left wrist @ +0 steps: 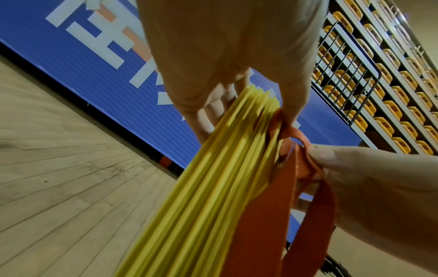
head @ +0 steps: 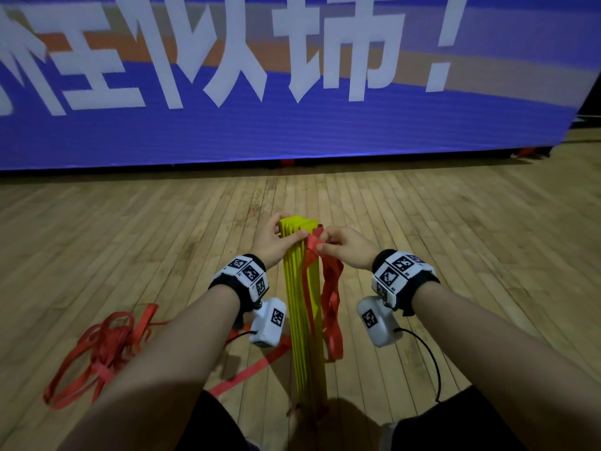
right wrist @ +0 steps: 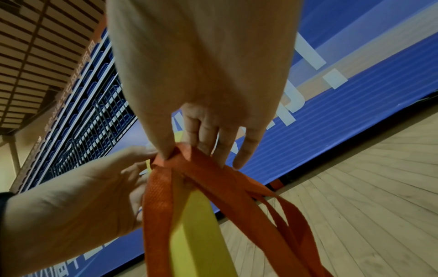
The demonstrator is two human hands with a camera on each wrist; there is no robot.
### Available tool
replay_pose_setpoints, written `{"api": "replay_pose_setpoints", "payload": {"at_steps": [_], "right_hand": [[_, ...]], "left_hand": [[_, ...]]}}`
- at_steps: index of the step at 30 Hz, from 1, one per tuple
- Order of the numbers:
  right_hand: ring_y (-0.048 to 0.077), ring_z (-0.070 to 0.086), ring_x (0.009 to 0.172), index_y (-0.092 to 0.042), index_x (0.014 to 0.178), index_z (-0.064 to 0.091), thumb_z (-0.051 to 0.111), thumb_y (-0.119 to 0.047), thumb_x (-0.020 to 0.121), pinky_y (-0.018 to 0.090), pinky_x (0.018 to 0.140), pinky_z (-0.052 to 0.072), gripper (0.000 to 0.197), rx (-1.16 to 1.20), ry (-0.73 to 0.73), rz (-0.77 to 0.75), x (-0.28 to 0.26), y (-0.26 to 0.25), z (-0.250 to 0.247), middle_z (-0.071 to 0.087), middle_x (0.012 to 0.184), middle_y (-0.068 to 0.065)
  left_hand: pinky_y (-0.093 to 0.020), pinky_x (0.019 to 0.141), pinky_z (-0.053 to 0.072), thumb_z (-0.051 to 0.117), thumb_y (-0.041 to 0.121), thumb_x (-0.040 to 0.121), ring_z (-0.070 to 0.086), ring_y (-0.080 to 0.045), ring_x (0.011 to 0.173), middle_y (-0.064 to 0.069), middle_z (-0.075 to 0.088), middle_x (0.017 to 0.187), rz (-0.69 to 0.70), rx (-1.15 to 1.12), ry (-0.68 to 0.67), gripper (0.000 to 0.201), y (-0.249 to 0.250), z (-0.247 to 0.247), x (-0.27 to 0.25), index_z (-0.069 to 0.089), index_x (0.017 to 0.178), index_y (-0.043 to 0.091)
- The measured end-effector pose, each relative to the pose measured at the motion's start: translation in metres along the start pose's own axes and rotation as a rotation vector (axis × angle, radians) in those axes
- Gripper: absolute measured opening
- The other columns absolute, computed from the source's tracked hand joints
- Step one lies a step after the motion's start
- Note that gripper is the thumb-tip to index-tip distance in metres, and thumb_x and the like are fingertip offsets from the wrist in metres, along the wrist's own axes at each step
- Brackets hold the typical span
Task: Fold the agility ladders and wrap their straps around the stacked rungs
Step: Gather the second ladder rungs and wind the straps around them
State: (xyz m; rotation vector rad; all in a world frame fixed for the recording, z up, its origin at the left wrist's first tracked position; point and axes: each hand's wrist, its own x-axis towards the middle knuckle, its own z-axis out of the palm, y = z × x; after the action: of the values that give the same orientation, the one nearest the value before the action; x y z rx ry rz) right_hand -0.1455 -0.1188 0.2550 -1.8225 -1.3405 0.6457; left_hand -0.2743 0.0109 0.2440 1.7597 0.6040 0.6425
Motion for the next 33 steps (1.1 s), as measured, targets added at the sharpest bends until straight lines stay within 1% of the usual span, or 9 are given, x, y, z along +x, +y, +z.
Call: {"api": "replay_pose_setpoints", "payload": {"at_steps": [3, 6, 11, 14, 18, 22, 25, 28, 33], "right_hand": [[0.015, 0.051, 0.068, -0.019, 0.076, 0.050, 0.055, -0.012, 0.094, 0.024, 0.065, 0.041, 0.020, 0.088, 0.035, 0.025, -0.002, -0.002, -0.004, 0.057, 0.073, -0.001], [0.003, 0.059, 0.061, -0.014, 0.083, 0.051, 0.052, -0.010, 0.096, 0.012, 0.059, 0.045, 0.014, 0.159, 0.027, 0.007, -0.005, -0.005, -0.008, 0.060, 0.073, -0.002], [0.005, 0.058, 0.070, -0.008, 0.093, 0.059, 0.055, -0.007, 0.093, 0.010, 0.066, 0.047, 0.004, 0.138, 0.116, -0.064, -0.005, -0.006, -0.007, 0.062, 0.079, -0.002], [0.001, 0.054, 0.074, -0.009, 0.094, 0.065, 0.059, -0.012, 0.091, 0.003, 0.066, 0.040, 0.007, 0.000, 0.214, -0.107, -0.005, -0.007, -0.005, 0.061, 0.084, -0.002], [0.013, 0.056, 0.088, -0.011, 0.095, 0.068, 0.063, -0.014, 0.089, 0.004, 0.070, 0.038, 0.009, -0.074, 0.303, -0.122, -0.002, -0.003, -0.006, 0.064, 0.098, 0.006], [0.015, 0.058, 0.084, -0.014, 0.092, 0.067, 0.063, -0.014, 0.089, 0.020, 0.072, 0.042, 0.005, -0.087, 0.300, -0.117, -0.002, -0.004, -0.005, 0.065, 0.092, 0.004], [0.008, 0.058, 0.075, -0.016, 0.091, 0.065, 0.061, -0.013, 0.090, 0.012, 0.066, 0.044, 0.005, -0.047, 0.313, -0.110, -0.003, -0.006, -0.007, 0.063, 0.083, -0.004], [0.000, 0.056, 0.072, -0.014, 0.092, 0.065, 0.061, -0.012, 0.091, 0.005, 0.063, 0.042, 0.005, -0.004, 0.292, -0.111, -0.004, -0.008, -0.007, 0.061, 0.079, -0.010], [0.005, 0.055, 0.073, -0.015, 0.090, 0.066, 0.063, -0.012, 0.089, 0.018, 0.072, 0.045, 0.004, 0.005, 0.285, -0.121, -0.002, -0.008, -0.005, 0.060, 0.079, -0.008]], "left_hand": [[-0.045, 0.081, 0.054, 0.070, 0.021, 0.085, 0.060, -0.030, 0.102, -0.012, 0.062, 0.101, -0.002, -0.002, -0.013, 0.021, -0.003, -0.001, 0.001, 0.052, 0.092, 0.027], [-0.046, 0.085, 0.053, 0.070, 0.021, 0.085, 0.059, -0.029, 0.104, -0.008, 0.063, 0.099, 0.001, 0.004, -0.017, 0.019, -0.002, -0.001, 0.001, 0.053, 0.091, 0.027], [-0.027, 0.070, 0.051, 0.067, 0.014, 0.087, 0.061, -0.019, 0.090, 0.004, 0.060, 0.092, 0.013, -0.042, -0.040, 0.021, 0.003, 0.004, 0.001, 0.054, 0.102, 0.016], [-0.025, 0.070, 0.051, 0.066, 0.010, 0.087, 0.060, -0.017, 0.089, 0.003, 0.058, 0.097, 0.050, -0.042, -0.059, 0.029, 0.005, 0.005, 0.000, 0.053, 0.112, 0.019], [-0.011, 0.078, 0.049, 0.058, 0.004, 0.092, 0.056, -0.007, 0.101, 0.003, 0.057, 0.113, 0.170, 0.021, -0.155, 0.037, 0.010, 0.006, -0.001, 0.054, 0.123, 0.024], [-0.019, 0.084, 0.051, 0.054, 0.005, 0.094, 0.058, -0.011, 0.100, -0.001, 0.060, 0.110, 0.141, 0.026, -0.223, 0.031, 0.014, 0.005, -0.002, 0.056, 0.117, 0.026], [-0.020, 0.082, 0.050, 0.065, 0.010, 0.087, 0.060, -0.010, 0.097, 0.003, 0.062, 0.104, 0.115, 0.043, -0.203, 0.029, 0.014, 0.003, -0.002, 0.060, 0.114, 0.020], [-0.023, 0.089, 0.048, 0.079, 0.012, 0.075, 0.056, -0.014, 0.104, -0.003, 0.058, 0.113, 0.131, 0.158, -0.190, 0.048, 0.011, 0.005, -0.003, 0.056, 0.115, 0.026], [-0.040, 0.103, 0.042, 0.080, 0.012, 0.073, 0.050, -0.021, 0.116, -0.011, 0.052, 0.124, 0.184, 0.283, -0.113, 0.057, 0.005, 0.009, -0.003, 0.055, 0.120, 0.029]]}}
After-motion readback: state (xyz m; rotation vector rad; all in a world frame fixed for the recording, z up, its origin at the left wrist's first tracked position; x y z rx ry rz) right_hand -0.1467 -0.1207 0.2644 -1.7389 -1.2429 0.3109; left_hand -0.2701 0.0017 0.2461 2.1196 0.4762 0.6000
